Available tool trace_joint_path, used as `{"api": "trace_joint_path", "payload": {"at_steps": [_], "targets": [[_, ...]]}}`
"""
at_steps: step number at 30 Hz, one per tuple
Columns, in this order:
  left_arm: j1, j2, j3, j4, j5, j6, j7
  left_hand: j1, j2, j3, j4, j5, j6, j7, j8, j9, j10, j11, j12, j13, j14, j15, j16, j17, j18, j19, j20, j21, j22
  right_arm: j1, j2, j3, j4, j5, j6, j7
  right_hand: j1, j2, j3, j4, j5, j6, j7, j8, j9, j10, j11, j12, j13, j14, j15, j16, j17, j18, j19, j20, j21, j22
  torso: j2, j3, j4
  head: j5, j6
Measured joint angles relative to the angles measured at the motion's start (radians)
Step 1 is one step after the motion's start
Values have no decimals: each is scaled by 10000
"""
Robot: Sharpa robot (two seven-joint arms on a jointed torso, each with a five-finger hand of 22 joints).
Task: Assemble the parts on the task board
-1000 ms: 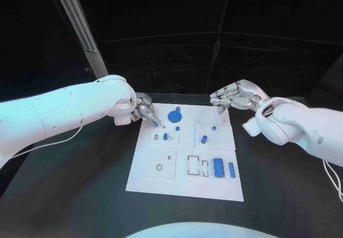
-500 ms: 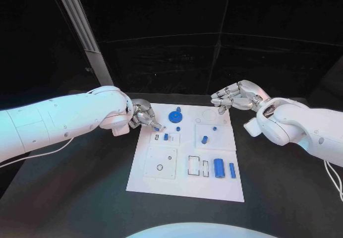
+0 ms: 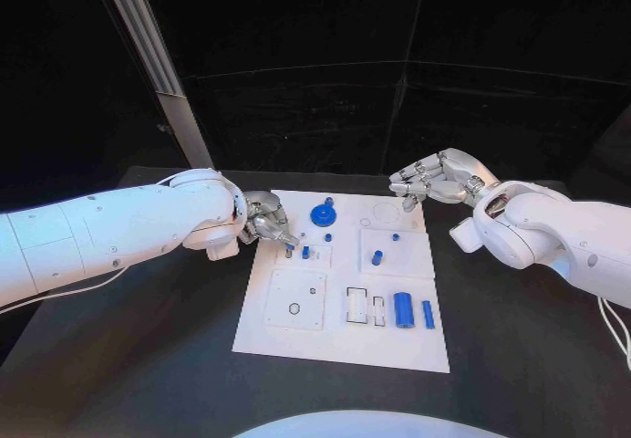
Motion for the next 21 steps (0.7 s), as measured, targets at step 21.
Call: {"api": "trace_joint_path", "payload": {"at_steps": [21], "targets": [[-36,98,-12,-190,-573,610,-54,-79,-54,132,-82,-2,-3,5,46,0,14,-13,-1,-49,0,0,0,0,1,0,0,-1,-10,-2,-21,-2,-28,202,26,15,0,0,0,0,0,0,0,0,0,0,0,-40,-8,0,0,-43,0,0,0,0,-42,-7,1,12,12,-17,-41]]}}
